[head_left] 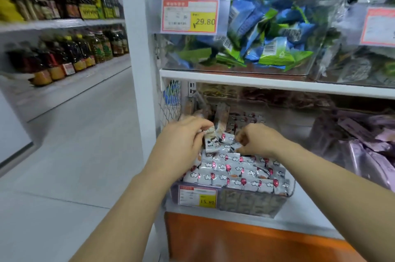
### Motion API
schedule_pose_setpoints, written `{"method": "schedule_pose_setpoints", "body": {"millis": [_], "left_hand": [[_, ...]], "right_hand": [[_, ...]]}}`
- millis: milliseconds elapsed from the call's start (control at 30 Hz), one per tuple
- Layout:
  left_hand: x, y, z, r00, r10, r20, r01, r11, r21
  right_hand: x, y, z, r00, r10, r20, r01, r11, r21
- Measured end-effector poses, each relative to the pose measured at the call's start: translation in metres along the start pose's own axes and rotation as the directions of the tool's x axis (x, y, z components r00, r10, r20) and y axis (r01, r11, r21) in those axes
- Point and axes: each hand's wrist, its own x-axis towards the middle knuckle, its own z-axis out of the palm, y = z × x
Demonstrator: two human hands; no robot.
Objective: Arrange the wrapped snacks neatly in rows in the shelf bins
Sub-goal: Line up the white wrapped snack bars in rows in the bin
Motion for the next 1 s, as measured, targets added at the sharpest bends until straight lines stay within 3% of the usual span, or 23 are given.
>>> {"method": "schedule_pose_setpoints", "body": {"millis": [100,233,367,500,600,667,867,1000], "left_hand": [[-0.004,-0.003,-0.003,1.0,0.002,0.015,-0.002,1.0,-0.004],[-0.008,-0.004,-0.008,1.0,0.005,-0.002,-0.005,1.0,-0.001],[-0.014,0.002,-0.01,0.999,0.024,-0.022,-0.026,0.998,-0.059],[-0.022,0.018,-0.011,0.995,0.077,0.056,-0.067,0.984,-0.167],[-0.028,0.028,-0.011,0.982,0.122,0.143,-0.097,0.98,-0.172],[-0.03,0.031,-0.01,0.982,0.124,0.141,-0.096,0.977,-0.191],[-0.03,0.017,-0.011,0.997,0.0,-0.082,-0.019,0.973,-0.228],[-0.027,0.002,-0.011,0.974,-0.075,-0.212,0.036,0.983,-0.18]], "right_hand": [[-0.002,0.001,-0.003,0.999,0.042,-0.033,-0.042,0.999,-0.005],[-0.026,0.009,-0.018,0.96,0.141,-0.241,-0.081,0.967,0.24],[-0.069,0.014,-0.027,0.904,0.119,-0.41,0.084,0.892,0.444],[-0.103,0.012,-0.03,0.921,0.001,-0.39,0.27,0.72,0.639],[-0.115,0.008,-0.03,0.931,-0.044,-0.363,0.328,0.541,0.775],[-0.119,0.004,-0.029,0.935,-0.068,-0.347,0.334,0.491,0.804],[-0.1,0.001,-0.031,0.954,-0.032,-0.298,0.271,0.519,0.811],[-0.06,0.01,-0.032,0.967,-0.028,-0.253,0.197,0.713,0.673]]}}
